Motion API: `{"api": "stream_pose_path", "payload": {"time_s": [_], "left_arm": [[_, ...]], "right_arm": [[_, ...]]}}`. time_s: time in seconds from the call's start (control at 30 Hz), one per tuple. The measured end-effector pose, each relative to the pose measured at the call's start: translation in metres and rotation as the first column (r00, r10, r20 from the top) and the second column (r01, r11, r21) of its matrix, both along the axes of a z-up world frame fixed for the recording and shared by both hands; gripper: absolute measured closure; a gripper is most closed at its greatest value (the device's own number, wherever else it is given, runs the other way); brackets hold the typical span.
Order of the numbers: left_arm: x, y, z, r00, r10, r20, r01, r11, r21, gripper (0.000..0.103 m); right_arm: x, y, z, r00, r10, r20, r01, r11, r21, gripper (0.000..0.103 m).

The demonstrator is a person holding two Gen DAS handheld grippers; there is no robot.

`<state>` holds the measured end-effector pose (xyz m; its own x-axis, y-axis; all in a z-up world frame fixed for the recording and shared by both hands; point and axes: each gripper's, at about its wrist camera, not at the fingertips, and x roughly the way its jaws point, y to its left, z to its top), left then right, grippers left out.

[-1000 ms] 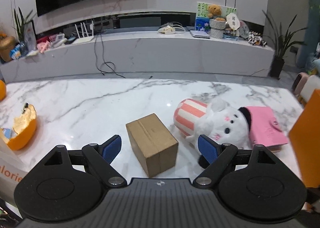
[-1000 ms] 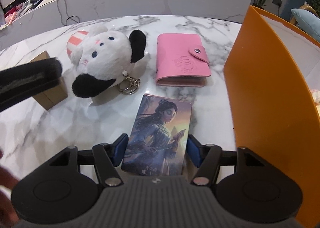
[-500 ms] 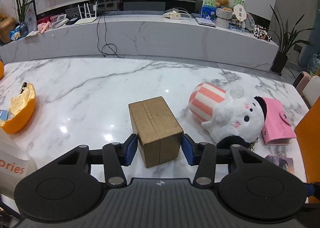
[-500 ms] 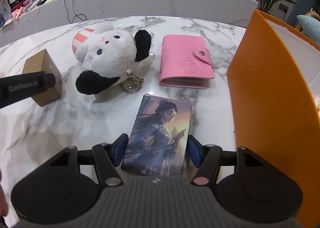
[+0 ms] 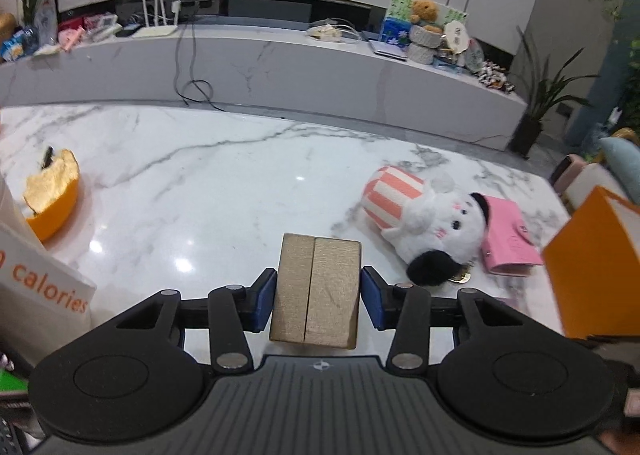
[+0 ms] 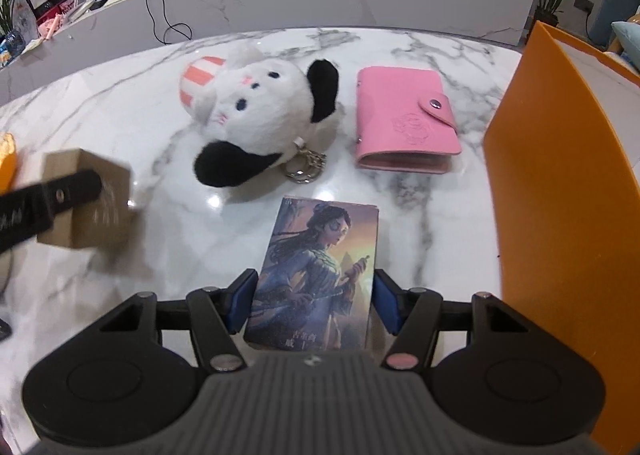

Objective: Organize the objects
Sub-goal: 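Lift the cardboard box with the left tool while the right tool grasps the book, then carry the cardboard box in the left tool while the right tool carries the book toward the box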

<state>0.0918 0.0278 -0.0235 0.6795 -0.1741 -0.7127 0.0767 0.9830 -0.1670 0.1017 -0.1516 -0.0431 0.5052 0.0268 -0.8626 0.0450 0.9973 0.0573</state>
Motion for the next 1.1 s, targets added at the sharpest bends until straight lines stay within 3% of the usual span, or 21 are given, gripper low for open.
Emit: {"api": "stream_pose_path", "payload": {"time_s": [0.4, 1.1], "left_arm": [[-0.023, 0.009, 0.013, 0.999, -0.042, 0.022, 0.042, 0.999, 0.012, 0.051], [-0.044, 0.004, 0.036, 0.994, -0.082, 0.073, 0.085, 0.996, -0.032, 0.051]], "right_arm": [[-0.007, 0.002, 0.02, 0.999, 0.007, 0.041, -0.008, 1.0, 0.025, 0.041], [-0.02, -0.005, 0.058, 0.994, 0.007, 0.108, -0.014, 0.998, 0.057, 0.041]]}}
